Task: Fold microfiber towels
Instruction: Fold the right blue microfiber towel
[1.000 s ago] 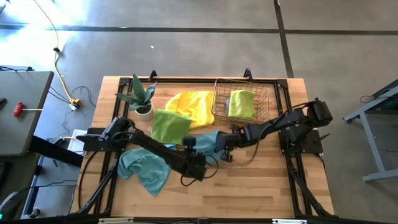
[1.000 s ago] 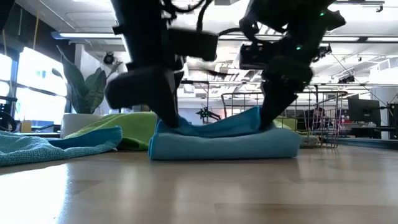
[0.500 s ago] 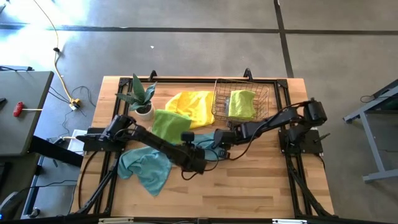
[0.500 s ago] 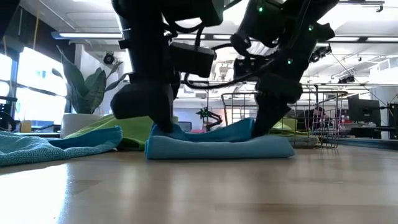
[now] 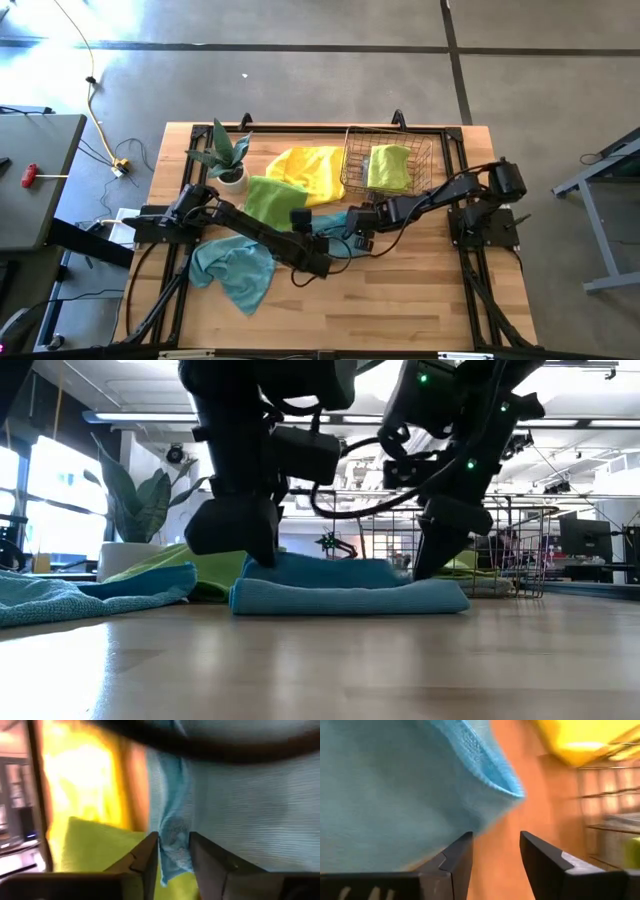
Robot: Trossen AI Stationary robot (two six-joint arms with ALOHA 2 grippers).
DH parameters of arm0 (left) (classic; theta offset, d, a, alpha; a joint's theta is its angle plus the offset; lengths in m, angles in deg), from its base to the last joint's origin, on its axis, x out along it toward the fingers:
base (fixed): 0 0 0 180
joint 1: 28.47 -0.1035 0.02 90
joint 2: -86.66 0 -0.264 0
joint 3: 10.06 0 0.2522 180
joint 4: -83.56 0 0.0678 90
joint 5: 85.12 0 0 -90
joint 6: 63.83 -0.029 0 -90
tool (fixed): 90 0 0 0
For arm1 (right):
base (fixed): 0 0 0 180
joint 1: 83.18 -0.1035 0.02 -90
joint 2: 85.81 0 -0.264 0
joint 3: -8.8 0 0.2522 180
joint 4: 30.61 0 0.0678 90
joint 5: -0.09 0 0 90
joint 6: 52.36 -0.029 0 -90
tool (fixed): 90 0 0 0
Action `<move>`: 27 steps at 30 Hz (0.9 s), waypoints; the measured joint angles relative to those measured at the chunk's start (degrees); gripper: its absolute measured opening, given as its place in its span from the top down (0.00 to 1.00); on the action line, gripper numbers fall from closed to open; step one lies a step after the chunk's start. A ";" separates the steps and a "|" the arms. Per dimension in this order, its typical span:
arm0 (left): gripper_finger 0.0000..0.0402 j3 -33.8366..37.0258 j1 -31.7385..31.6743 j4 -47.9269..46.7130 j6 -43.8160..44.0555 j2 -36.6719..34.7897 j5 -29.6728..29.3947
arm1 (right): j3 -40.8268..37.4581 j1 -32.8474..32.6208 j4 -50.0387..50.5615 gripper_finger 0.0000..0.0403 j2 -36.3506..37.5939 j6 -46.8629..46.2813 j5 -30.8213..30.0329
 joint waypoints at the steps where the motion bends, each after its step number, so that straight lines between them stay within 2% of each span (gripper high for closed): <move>1: 0.73 0.00 -0.19 -0.71 0.26 0.00 -1.26 | 0.00 0.00 0.37 0.61 0.46 -0.07 -1.18; 6: 0.67 0.00 -1.38 -4.75 2.96 0.00 -3.39 | 0.02 -0.91 0.73 0.61 3.80 -2.22 -1.33; 11: 0.67 0.00 -1.65 -6.31 4.95 0.00 -1.99 | 0.02 -3.67 -6.22 0.61 4.65 -3.22 3.92; 18: 0.70 -0.66 1.64 -4.36 2.98 -0.63 3.35 | 0.04 -6.88 -13.39 0.61 1.08 -2.19 4.95; 27: 0.72 -0.68 7.81 -0.45 3.46 -1.36 7.30 | 0.06 -7.43 -21.12 0.62 -5.45 -0.15 5.48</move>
